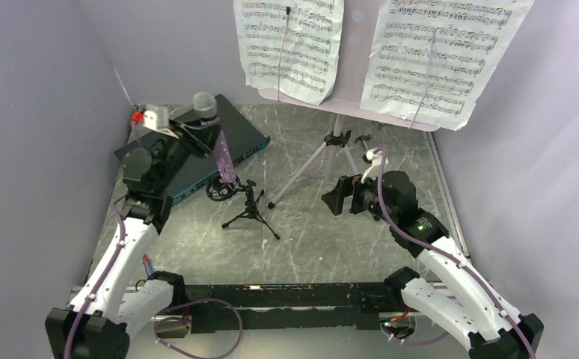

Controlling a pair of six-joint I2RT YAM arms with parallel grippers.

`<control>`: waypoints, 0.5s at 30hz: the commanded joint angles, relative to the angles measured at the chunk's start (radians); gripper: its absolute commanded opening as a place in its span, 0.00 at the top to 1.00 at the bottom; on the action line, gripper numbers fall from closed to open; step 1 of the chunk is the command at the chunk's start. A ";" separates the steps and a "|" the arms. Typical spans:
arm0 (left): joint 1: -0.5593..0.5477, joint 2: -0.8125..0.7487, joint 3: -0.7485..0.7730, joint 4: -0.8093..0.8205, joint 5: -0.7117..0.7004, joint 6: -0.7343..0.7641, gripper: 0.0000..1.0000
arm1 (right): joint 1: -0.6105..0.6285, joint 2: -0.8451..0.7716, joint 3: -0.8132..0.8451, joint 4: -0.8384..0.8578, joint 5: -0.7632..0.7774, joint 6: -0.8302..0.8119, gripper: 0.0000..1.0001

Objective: Set up the instrument practice props

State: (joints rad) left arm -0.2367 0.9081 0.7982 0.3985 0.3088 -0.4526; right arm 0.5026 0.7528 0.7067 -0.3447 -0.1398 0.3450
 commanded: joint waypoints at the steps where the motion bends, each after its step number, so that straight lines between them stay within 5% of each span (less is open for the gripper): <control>1: 0.168 0.018 -0.002 0.293 0.144 -0.282 0.97 | -0.004 -0.028 0.011 0.033 0.000 0.012 0.01; 7: 0.372 0.010 -0.118 0.510 0.161 -0.520 0.97 | -0.004 -0.044 -0.006 0.031 0.004 0.019 0.01; 15: 0.413 -0.120 -0.236 0.442 0.069 -0.455 0.97 | -0.003 -0.025 0.006 0.038 -0.005 0.008 0.01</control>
State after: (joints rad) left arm 0.1734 0.8803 0.5865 0.7704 0.4202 -0.9039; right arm 0.5026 0.7219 0.7063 -0.3447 -0.1394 0.3508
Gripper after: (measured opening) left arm 0.478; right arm 0.992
